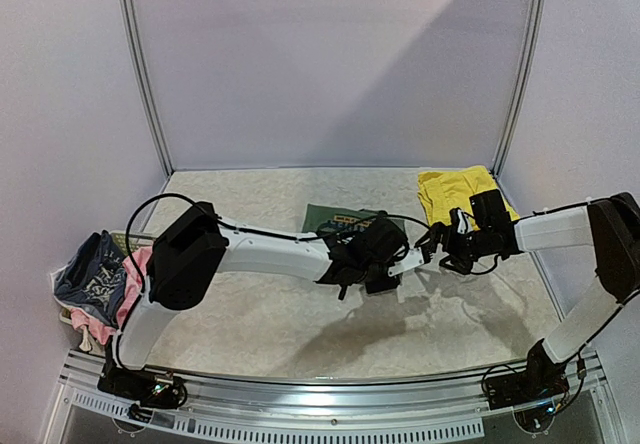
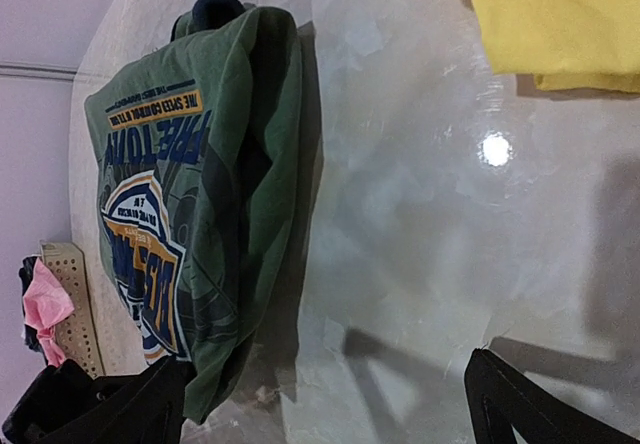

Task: Fold and stack the mixed laundry pile
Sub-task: Pass from the left arm to the right

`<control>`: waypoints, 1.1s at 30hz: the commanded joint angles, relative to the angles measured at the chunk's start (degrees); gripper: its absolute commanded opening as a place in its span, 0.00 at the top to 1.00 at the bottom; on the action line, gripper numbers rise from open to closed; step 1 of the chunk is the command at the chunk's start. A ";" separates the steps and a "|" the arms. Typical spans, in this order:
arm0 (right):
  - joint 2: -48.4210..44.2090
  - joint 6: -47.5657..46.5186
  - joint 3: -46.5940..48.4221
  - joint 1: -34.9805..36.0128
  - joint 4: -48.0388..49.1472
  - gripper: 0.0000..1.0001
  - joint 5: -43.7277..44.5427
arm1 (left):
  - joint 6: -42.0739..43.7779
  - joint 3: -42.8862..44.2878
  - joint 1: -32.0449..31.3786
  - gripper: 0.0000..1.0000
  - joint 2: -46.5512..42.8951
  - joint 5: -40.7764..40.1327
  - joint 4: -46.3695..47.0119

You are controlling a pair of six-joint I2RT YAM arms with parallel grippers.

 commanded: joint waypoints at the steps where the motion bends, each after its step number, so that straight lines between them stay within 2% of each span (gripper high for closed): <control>1: 3.87 3.29 2.00 -0.23 5.98 0.01 -5.20 | -4.77 -3.42 1.46 1.00 -3.90 3.91 4.76; 7: 8.98 6.03 3.57 -0.23 10.73 0.01 -8.10 | -6.11 -6.97 1.75 1.00 -5.89 4.73 8.00; 16: 17.33 18.64 3.99 0.20 25.59 0.01 -12.44 | -7.61 -9.18 1.93 1.00 -7.65 4.25 11.68; 33: 24.69 23.21 9.76 4.10 26.25 0.01 -12.51 | -8.88 -11.98 2.11 1.00 -10.61 3.99 15.99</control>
